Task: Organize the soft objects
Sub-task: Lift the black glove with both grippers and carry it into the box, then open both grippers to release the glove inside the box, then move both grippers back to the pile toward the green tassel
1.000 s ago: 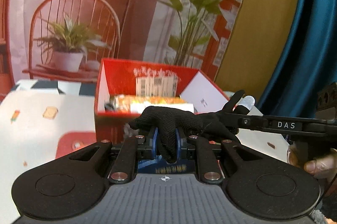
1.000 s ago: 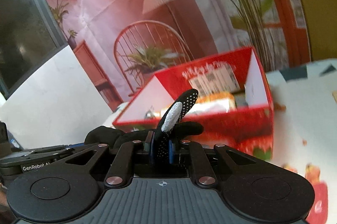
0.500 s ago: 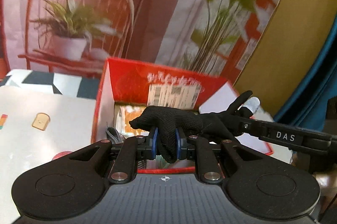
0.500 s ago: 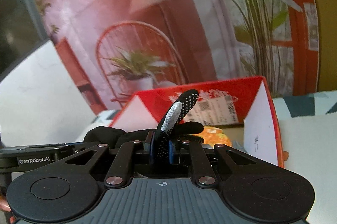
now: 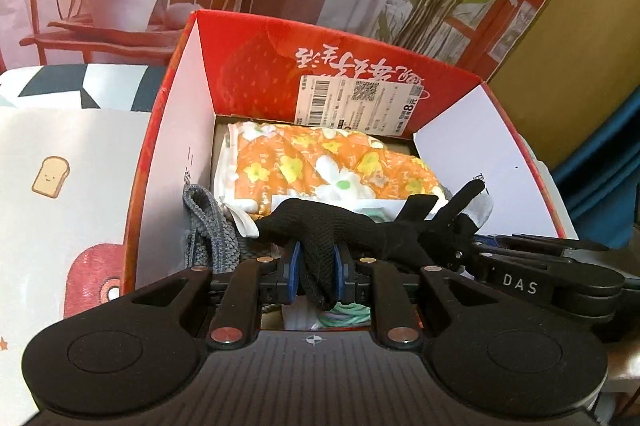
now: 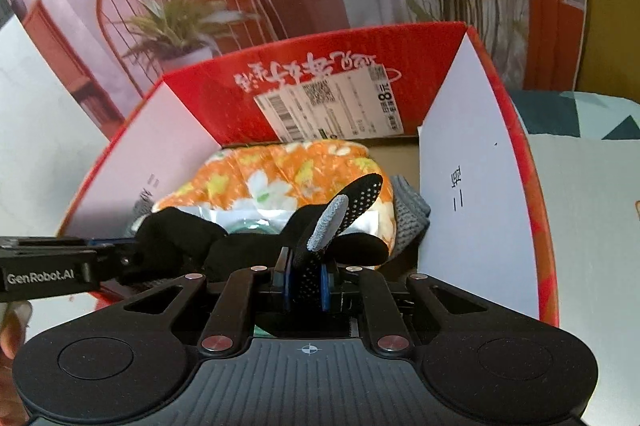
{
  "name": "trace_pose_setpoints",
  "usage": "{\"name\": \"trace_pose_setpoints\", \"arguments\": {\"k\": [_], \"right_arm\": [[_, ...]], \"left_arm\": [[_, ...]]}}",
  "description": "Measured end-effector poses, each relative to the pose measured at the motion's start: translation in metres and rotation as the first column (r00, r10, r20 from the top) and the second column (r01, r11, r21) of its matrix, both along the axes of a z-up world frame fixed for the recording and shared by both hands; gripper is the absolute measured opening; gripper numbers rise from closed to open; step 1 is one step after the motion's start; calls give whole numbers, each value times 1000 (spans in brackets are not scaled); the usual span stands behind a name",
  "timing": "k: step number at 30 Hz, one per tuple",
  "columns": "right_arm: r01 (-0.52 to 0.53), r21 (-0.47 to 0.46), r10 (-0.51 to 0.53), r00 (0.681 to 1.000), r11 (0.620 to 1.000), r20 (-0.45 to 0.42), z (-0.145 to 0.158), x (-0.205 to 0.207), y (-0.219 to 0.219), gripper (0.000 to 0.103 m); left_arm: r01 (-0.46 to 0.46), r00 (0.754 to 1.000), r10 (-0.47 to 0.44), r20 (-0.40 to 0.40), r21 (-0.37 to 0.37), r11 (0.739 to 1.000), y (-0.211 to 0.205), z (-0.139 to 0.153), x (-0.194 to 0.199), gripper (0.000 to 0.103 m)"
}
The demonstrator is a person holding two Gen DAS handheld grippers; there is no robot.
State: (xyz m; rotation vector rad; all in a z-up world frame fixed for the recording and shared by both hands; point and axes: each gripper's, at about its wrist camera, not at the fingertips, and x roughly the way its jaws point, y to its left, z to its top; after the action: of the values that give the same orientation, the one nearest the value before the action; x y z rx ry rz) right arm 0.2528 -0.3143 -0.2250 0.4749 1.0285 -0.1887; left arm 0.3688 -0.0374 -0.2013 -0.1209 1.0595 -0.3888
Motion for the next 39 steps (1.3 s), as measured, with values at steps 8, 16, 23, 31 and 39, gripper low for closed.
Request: {"name": "trace_pose_setpoints", "arguments": {"k": [8,16,23,31,39], "right_arm": [[-13,-60,9,998,998,-66,-4,10,7,13],[16,-99,-21,998,995,-52,4,1,8,25],[12,-167,2,996,986,87,41,-34,19,33],[44,-143,-3,962,989,273,77,-112,35,39],[-34,-137,63,976,990,208,59,-168,61,40]], "left_arm": [[1,999,-3,47,26,1000,-3,7,-2,40],[0,986,-15,164,89,996,-2,34,-15,58],[36,959,-55,277,74,997,8,63,-47,59],[70,947,-98,305,101,992,18,66,-107,59],[58,978,-65,198,42,997,30,24,-160,59]]}}
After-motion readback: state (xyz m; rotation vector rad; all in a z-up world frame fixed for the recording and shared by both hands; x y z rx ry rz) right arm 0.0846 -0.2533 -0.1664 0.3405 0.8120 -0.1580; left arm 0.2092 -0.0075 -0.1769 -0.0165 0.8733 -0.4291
